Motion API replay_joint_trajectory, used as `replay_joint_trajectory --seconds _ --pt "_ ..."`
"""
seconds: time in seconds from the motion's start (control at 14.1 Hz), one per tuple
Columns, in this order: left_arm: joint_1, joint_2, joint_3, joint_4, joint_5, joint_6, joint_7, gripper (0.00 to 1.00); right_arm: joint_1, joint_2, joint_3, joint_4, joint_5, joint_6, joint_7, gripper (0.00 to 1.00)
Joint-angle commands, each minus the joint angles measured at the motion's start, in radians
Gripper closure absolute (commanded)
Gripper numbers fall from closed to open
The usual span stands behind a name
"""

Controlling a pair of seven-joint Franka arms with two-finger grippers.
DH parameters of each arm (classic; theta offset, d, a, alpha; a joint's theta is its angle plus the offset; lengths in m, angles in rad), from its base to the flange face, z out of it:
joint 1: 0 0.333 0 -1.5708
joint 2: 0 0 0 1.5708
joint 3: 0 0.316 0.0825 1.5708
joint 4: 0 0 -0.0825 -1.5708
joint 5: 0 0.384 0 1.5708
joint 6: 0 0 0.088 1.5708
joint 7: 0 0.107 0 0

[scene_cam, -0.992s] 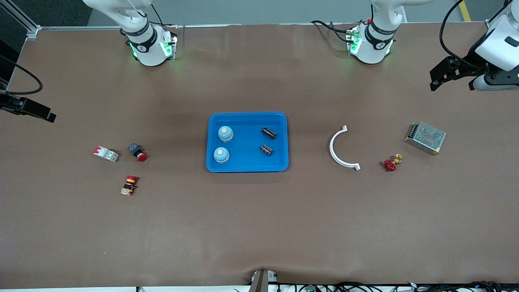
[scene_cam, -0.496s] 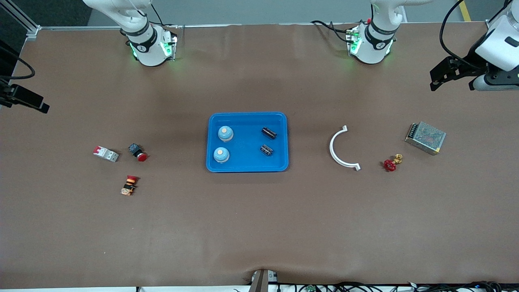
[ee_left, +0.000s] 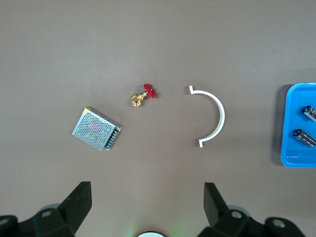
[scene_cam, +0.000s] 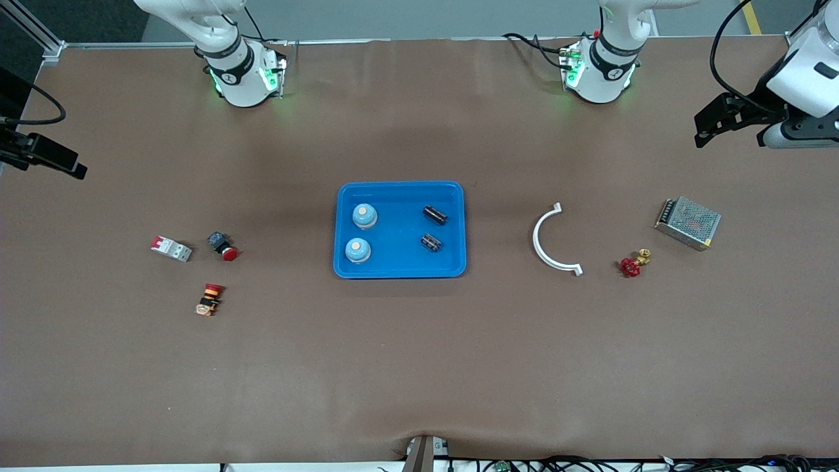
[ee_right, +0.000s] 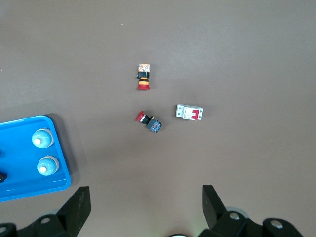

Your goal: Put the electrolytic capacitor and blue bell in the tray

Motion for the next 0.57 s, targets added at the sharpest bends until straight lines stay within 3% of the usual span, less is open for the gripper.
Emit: replay_joint_trajectory --seconds 0.0,0.5 --pt "0.009 -0.034 0.000 -0.023 -0.011 0.006 0.032 0.00 0.002 -0.052 -0.007 -0.067 0.002 0.032 -0.024 0.00" --pt "0.002 -0.017 -0.001 -0.017 -0.008 0.007 0.029 0.00 0.002 -0.050 0.000 -0.067 0.002 0.034 -0.024 0.00"
